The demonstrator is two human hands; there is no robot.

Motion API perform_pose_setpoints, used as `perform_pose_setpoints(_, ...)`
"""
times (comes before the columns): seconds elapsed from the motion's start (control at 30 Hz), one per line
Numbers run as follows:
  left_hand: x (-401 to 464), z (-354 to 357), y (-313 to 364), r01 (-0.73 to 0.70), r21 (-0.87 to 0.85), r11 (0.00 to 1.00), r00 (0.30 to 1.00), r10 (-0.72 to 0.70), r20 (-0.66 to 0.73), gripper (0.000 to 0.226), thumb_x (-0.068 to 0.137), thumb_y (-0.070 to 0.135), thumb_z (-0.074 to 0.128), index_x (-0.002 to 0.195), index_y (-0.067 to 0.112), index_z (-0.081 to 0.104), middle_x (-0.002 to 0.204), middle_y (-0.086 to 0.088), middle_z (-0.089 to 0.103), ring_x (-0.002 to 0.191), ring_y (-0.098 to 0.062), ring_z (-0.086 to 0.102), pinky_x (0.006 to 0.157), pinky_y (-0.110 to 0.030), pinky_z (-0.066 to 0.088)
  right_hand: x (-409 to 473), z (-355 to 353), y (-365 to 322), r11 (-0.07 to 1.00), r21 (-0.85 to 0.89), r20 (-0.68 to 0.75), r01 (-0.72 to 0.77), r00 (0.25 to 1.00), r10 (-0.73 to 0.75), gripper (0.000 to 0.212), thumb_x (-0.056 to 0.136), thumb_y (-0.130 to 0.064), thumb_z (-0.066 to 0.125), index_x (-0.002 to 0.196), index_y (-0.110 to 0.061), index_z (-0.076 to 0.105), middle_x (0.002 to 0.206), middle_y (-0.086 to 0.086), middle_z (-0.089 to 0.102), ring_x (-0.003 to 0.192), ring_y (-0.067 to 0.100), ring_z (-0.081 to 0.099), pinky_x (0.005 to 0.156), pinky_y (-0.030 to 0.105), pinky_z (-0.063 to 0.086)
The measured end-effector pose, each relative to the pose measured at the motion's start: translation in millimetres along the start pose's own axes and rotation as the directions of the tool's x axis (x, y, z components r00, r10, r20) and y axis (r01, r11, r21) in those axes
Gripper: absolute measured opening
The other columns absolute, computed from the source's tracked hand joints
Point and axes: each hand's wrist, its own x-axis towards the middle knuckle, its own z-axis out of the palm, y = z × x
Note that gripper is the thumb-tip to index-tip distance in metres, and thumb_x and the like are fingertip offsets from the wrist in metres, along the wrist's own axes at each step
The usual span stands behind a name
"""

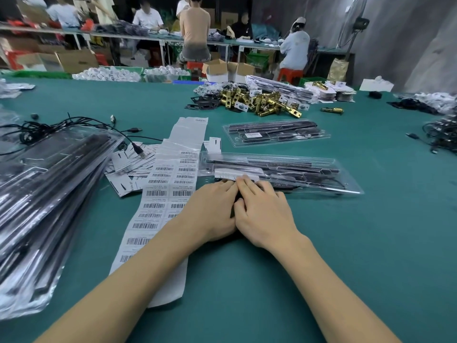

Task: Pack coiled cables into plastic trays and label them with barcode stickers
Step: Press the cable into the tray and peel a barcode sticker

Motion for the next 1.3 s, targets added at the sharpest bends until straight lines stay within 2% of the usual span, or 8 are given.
perform_pose_setpoints(0.17,1,-3,-5,-0.013,0.083,0.996,0.995,0.005,0.104,0.061,0.095,0.037,0.037,0.152,0.016,0.03,0.146,0.002,0.047,0.131,-0.017,0.045,0.11,-0.03,0.033,1,4,2,0.996,0.086,0.015,0.024,1.0,-0.026,0.061,0.1,-0.033,0.028,0.16,-0.024,0.017,0.167,-0.012,0.012,0.154,0.013,0.006,0.121,0.037,0.014)
perform_pose_setpoints(0.4,-1,-8,-14,-0.015,0.018,1.0,0.971,0.01,0.237,0.069,0.096,0.036,0.039,0.158,0.013,0.015,0.164,-0.002,0.023,0.149,-0.016,0.023,0.122,-0.032,0.015,0,4,0,0.994,0.101,-0.026,0.045,0.999,-0.043,0.065,0.094,-0.038,0.024,0.158,-0.031,0.022,0.165,-0.019,0.016,0.15,0.006,0.012,0.116,0.04,0.016)
perform_pose_setpoints(0.8,0,-30,-15,-0.016,0.102,0.995,0.925,-0.024,0.378,0.069,0.101,0.044,0.033,0.16,0.018,0.006,0.167,0.004,0.011,0.151,-0.012,0.015,0.123,-0.036,0.015,1,7,1,0.995,0.094,-0.054,0.029,0.998,-0.024,0.058,0.098,-0.031,0.034,0.156,-0.034,0.027,0.164,-0.019,0.02,0.148,0.004,0.016,0.114,0.04,0.017)
perform_pose_setpoints(0.87,1,-38,-15,0.038,0.068,0.997,0.902,-0.064,0.428,0.071,0.101,0.046,0.037,0.16,0.019,0.009,0.166,0.004,0.014,0.151,-0.012,0.018,0.122,-0.035,0.02,1,8,-1,0.997,0.074,-0.08,0.033,0.996,-0.027,0.056,0.097,-0.032,0.036,0.153,-0.033,0.03,0.163,-0.018,0.023,0.146,0.005,0.019,0.112,0.041,0.021)
perform_pose_setpoints(1.0,-2,-64,-22,0.131,0.076,0.988,0.879,-0.151,0.453,0.055,0.098,0.05,0.046,0.145,0.022,0.046,0.147,-0.001,0.052,0.132,-0.021,0.049,0.11,-0.035,0.038,1,11,-7,0.999,0.026,-0.082,0.03,0.996,-0.028,0.059,0.096,-0.034,0.034,0.154,-0.037,0.023,0.162,-0.013,0.024,0.147,0.011,0.02,0.11,0.045,0.026)
perform_pose_setpoints(1.13,-4,-83,-35,0.195,-0.066,0.978,0.964,-0.179,0.195,0.018,0.092,0.035,0.062,0.104,0.026,0.072,0.103,0.012,0.072,0.101,-0.013,0.064,0.095,-0.033,0.051,2,15,-12,1.0,-0.001,-0.046,0.008,0.999,-0.008,0.056,0.098,-0.036,0.03,0.153,-0.038,0.023,0.164,-0.007,0.017,0.151,0.016,0.012,0.115,0.051,0.022)
perform_pose_setpoints(1.2,-4,-78,-39,0.203,-0.1,0.974,0.978,-0.207,-0.026,0.006,0.088,0.028,0.063,0.084,0.028,0.067,0.079,0.019,0.065,0.084,-0.012,0.062,0.081,-0.036,0.054,2,16,-14,1.0,0.002,-0.039,-0.001,0.999,0.001,0.055,0.098,-0.036,0.03,0.153,-0.035,0.024,0.165,-0.006,0.015,0.151,0.018,0.01,0.116,0.053,0.02)
perform_pose_setpoints(1.3,-1,-63,-39,0.179,-0.072,0.981,0.956,-0.191,-0.22,0.012,0.086,0.029,0.066,0.087,0.024,0.055,0.075,0.015,0.052,0.077,-0.018,0.051,0.069,-0.036,0.049,2,17,-15,1.0,-0.006,-0.032,-0.008,0.999,0.008,0.055,0.099,-0.038,0.029,0.154,-0.033,0.022,0.166,-0.005,0.012,0.152,0.019,0.008,0.116,0.054,0.02)
